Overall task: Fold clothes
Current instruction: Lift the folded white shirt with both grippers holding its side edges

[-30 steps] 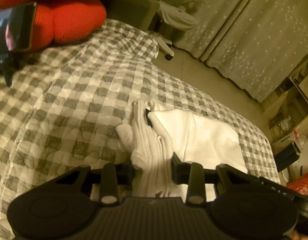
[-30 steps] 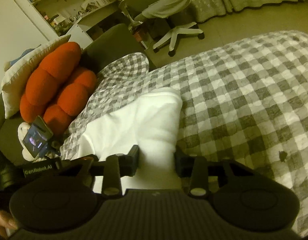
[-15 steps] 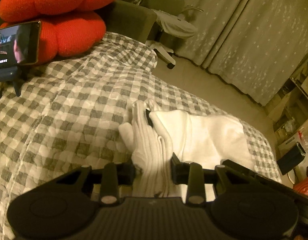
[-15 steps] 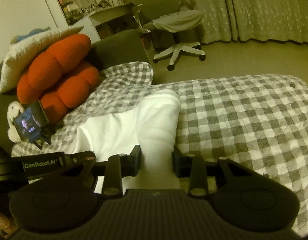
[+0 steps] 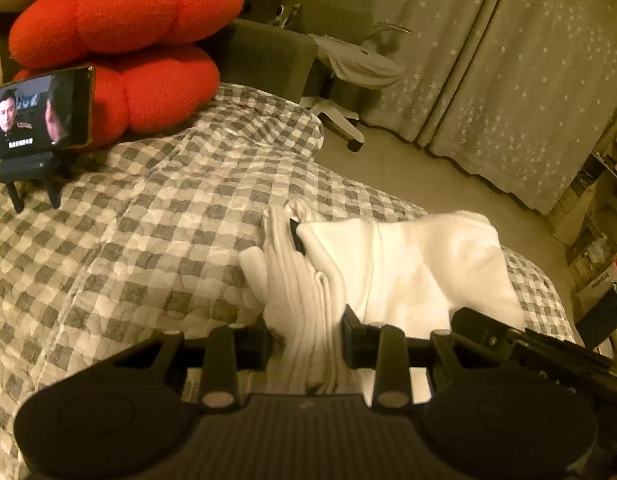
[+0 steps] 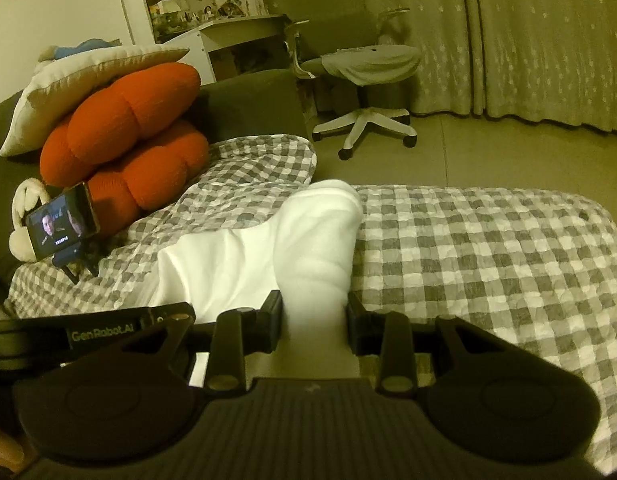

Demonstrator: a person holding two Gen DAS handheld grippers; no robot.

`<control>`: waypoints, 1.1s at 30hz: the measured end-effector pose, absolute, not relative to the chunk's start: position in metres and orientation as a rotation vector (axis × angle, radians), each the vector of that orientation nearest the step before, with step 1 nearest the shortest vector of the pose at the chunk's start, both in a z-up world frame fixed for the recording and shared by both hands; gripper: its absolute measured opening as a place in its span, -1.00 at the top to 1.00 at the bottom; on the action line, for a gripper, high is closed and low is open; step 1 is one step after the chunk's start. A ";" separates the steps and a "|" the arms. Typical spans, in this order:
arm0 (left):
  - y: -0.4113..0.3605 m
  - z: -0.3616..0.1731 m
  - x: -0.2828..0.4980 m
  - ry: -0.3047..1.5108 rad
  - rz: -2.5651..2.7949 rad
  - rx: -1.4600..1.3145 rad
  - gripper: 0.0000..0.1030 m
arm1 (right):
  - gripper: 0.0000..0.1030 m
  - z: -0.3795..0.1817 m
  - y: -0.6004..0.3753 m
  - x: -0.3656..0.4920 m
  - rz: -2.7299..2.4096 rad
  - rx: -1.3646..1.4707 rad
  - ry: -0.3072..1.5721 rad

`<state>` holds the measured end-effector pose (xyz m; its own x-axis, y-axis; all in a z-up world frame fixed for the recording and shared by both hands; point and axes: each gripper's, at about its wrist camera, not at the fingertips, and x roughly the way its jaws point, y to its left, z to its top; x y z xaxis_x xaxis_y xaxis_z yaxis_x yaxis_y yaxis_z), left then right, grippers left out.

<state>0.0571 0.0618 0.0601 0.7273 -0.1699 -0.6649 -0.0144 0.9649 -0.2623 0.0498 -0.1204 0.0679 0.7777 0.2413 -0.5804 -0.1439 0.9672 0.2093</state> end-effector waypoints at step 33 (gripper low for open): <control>0.085 0.081 0.003 0.712 0.037 -0.277 0.37 | 0.34 0.091 -0.072 0.023 0.237 -0.002 0.628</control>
